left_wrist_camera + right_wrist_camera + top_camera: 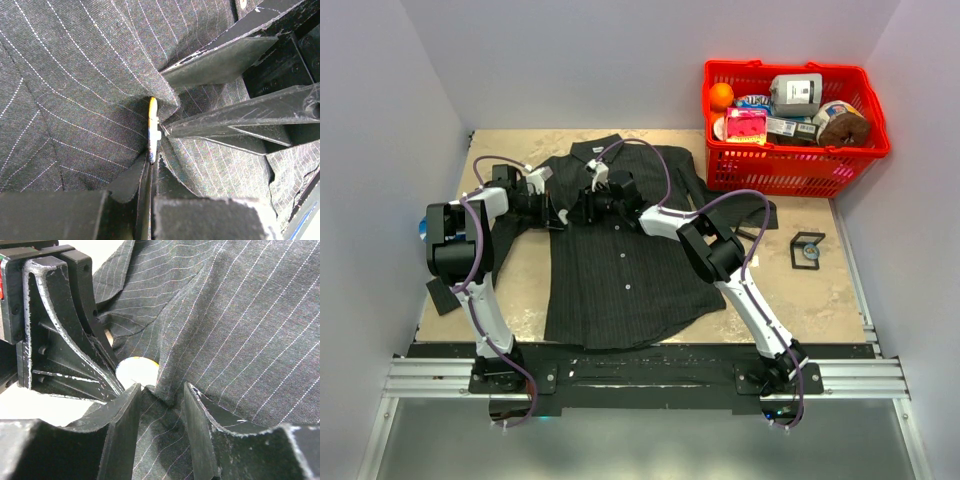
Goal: Pin the brooch onto the clothing
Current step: Close the brooch on the flattened clothing.
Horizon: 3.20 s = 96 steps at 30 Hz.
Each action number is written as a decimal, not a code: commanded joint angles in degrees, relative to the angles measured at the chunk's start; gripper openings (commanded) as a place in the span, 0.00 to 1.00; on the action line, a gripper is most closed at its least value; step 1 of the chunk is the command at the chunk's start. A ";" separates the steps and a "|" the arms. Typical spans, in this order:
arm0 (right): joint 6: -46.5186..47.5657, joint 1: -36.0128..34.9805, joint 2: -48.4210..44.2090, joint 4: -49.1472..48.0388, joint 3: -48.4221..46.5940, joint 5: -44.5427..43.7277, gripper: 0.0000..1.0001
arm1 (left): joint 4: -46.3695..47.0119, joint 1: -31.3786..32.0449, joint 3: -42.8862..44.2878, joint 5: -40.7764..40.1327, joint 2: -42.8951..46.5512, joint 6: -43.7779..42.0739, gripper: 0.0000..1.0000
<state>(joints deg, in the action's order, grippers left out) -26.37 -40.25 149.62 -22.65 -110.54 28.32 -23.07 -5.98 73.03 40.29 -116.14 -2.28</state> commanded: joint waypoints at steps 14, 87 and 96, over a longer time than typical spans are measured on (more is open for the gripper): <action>-0.61 0.61 0.32 4.81 -0.64 -0.98 0.42 | -0.75 -0.09 0.00 -6.10 -1.90 -0.62 0.00; 3.34 -2.46 2.25 7.10 -4.77 0.86 0.25 | -4.88 2.11 3.96 -9.79 -3.75 4.04 0.00; 4.93 -3.25 2.69 7.10 -6.09 2.27 0.23 | -6.46 3.34 4.75 -11.55 -4.80 3.51 0.00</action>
<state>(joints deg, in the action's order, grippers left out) -23.07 -41.36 150.63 -16.32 -114.85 27.75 -28.21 -4.08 77.54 34.63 -117.47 2.44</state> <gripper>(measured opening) 0.240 0.030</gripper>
